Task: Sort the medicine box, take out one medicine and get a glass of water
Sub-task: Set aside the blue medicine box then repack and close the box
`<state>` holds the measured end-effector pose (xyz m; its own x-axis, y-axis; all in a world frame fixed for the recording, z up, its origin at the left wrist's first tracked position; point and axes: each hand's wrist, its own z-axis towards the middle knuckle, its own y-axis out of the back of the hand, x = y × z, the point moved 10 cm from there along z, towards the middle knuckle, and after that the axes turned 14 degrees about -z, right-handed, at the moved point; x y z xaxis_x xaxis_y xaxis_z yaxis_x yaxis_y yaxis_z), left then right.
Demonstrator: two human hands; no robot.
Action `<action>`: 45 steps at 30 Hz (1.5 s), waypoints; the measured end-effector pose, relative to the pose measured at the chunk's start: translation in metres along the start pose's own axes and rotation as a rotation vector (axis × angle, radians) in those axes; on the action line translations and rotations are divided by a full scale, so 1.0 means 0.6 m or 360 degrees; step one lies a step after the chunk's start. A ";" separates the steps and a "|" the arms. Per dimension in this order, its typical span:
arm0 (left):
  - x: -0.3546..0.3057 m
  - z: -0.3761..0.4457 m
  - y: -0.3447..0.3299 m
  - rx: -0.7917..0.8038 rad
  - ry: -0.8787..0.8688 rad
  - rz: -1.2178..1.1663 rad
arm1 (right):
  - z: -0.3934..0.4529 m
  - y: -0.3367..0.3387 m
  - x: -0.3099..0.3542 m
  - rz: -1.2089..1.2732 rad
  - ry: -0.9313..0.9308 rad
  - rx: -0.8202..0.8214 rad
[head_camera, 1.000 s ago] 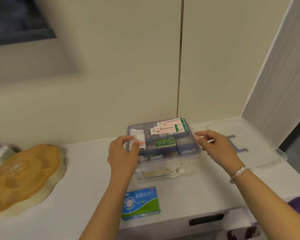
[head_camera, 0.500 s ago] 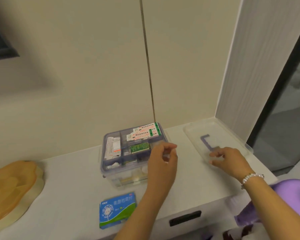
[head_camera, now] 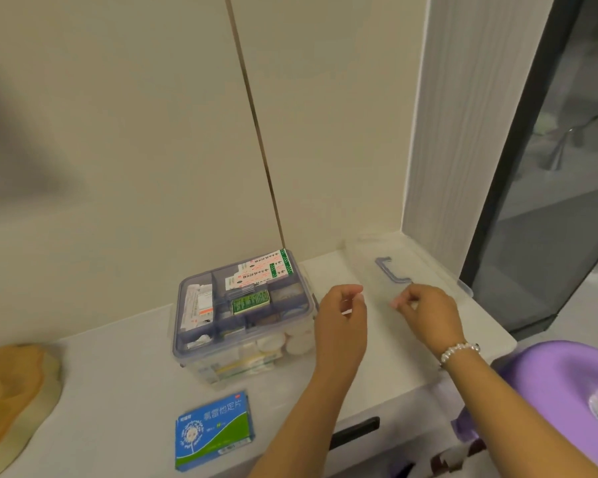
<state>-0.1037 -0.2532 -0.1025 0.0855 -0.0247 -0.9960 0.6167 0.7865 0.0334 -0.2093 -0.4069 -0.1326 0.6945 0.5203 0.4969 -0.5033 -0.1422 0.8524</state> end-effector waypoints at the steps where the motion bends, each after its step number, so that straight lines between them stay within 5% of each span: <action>1: -0.006 0.001 0.003 0.0000 -0.0014 -0.0002 | -0.004 0.024 0.006 0.0129 -0.0007 -0.0080; 8: -0.075 0.011 0.027 0.0015 -0.0063 -0.0163 | -0.054 0.147 0.079 0.0927 -0.0082 -0.0234; 13: -0.141 0.022 0.090 -0.0049 -0.0230 -0.0199 | -0.085 0.179 0.144 0.1634 -0.0014 -0.0001; 20: -0.166 0.053 0.215 -0.0156 -0.0267 -0.0015 | -0.084 0.210 0.187 0.2020 -0.0032 0.0033; 27: -0.139 0.065 0.299 -0.0272 -0.0172 0.0093 | -0.070 0.122 0.252 0.2697 -0.0345 0.0618; 36: -0.078 0.063 0.432 -0.0539 0.0006 -0.0297 | -0.044 -0.003 0.290 0.2573 -0.0540 0.0947; 40: -0.024 0.051 0.466 -0.0784 0.0177 -0.0515 | -0.036 -0.026 0.303 0.2055 -0.0195 0.0911; 45: 0.008 0.034 0.469 -0.0939 0.0193 -0.0535 | -0.025 -0.035 0.286 0.1172 0.0081 0.0537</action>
<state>0.0863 -0.0448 -0.0964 -0.1453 -0.2839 -0.9478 0.0625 0.9534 -0.2952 -0.0875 -0.3019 -0.0678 0.2173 0.2304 0.9485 -0.6343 -0.7053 0.3166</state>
